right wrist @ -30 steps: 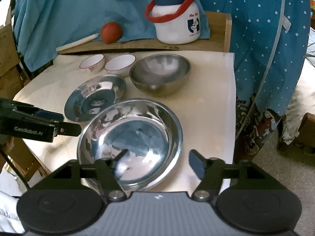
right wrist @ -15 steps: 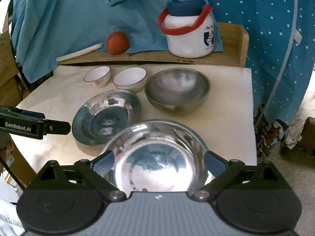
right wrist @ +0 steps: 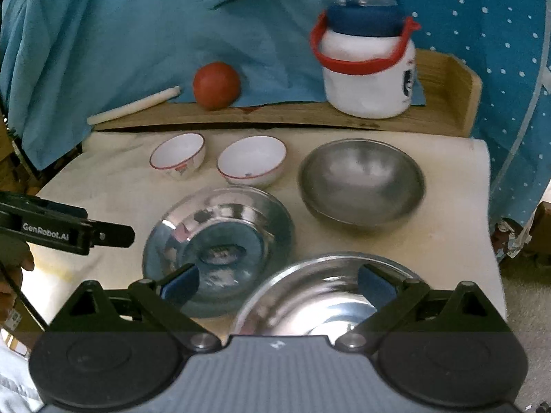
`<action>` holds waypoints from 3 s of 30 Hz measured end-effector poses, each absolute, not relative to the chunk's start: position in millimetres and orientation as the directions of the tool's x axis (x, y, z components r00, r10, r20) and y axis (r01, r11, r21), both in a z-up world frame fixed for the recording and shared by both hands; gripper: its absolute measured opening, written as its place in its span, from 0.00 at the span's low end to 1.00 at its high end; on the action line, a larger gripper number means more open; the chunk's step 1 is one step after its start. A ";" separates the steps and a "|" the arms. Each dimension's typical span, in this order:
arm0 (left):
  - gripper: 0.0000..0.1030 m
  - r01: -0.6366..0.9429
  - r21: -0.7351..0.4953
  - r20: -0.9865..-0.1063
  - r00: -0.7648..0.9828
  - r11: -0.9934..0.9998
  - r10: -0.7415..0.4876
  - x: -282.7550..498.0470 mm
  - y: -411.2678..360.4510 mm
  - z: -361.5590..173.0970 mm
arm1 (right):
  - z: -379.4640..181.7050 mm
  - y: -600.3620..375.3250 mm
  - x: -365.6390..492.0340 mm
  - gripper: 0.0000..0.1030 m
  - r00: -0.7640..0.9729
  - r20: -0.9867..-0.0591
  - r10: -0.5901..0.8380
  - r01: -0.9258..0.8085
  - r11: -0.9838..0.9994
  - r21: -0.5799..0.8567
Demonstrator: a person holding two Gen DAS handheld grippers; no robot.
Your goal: Organize plates and bowls
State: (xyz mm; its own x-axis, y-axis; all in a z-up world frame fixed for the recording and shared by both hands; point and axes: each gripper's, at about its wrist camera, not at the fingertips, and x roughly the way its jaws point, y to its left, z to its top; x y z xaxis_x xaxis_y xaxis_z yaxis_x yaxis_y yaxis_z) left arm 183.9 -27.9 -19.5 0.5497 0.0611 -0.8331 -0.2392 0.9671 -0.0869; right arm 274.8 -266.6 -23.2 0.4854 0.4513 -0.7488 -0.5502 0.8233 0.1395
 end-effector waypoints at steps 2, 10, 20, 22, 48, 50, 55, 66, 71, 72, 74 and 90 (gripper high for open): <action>0.99 -0.213 -0.102 -0.837 0.547 0.972 0.032 185.5 -22.3 -22.6 | -26.6 -257.6 271.3 0.98 0.490 -0.749 0.446 -0.550 0.825 0.131; 0.99 -0.084 -0.160 -0.843 0.531 0.983 -0.092 193.6 -18.5 -33.9 | -28.9 -233.3 278.8 0.98 0.503 -0.760 0.413 -0.526 0.843 0.110; 0.97 -0.050 -0.232 -0.841 0.513 0.971 -0.175 199.0 -22.9 -45.5 | -39.8 -228.7 312.0 0.94 0.433 -0.801 0.412 -0.493 0.853 0.172; 0.93 -0.054 -0.257 -0.836 0.513 0.965 -0.194 200.3 -22.7 -47.2 | -43.9 -226.6 317.5 0.89 0.419 -0.813 0.404 -0.501 0.850 0.163; 0.20 -0.104 -0.310 -0.836 0.503 0.945 -0.218 194.5 -21.7 -52.1 | -68.4 -204.6 329.3 0.44 0.375 -0.851 0.367 -0.549 0.828 0.115; 0.20 -0.131 -0.299 -0.840 0.505 0.945 -0.196 192.0 -18.4 -51.4 | -68.7 -201.9 328.7 0.40 0.373 -0.849 0.374 -0.557 0.822 0.118; 0.20 -0.227 -0.266 -0.856 0.502 0.937 -0.121 184.9 -5.0 -50.5 | -67.7 -192.8 324.8 0.28 0.345 -0.845 0.409 -0.600 0.788 0.136; 0.17 -0.341 -0.236 -0.864 0.503 0.910 -0.036 167.7 10.2 -44.2 | -65.0 -178.0 310.9 0.23 0.296 -0.832 0.470 -0.683 0.713 0.160; 0.17 -0.346 -0.232 -0.848 0.529 0.909 -0.015 162.5 10.0 -32.1 | -57.7 -180.9 307.8 0.23 0.302 -0.810 0.503 -0.690 0.701 0.179; 0.17 -0.348 -0.233 -0.845 0.534 0.908 -0.012 162.4 9.7 -29.0 | -55.2 -182.4 307.5 0.23 0.305 -0.803 0.512 -0.689 0.701 0.186; 0.17 -0.349 -0.233 -0.840 0.542 0.908 -0.007 161.9 8.5 -23.6 | -50.1 -186.7 306.3 0.23 0.311 -0.792 0.526 -0.686 0.701 0.196; 0.17 -0.181 -0.245 -0.803 0.588 0.953 -0.095 199.7 -59.6 -1.3 | -14.6 -266.8 304.0 0.23 0.423 -0.751 0.507 -0.580 0.789 0.205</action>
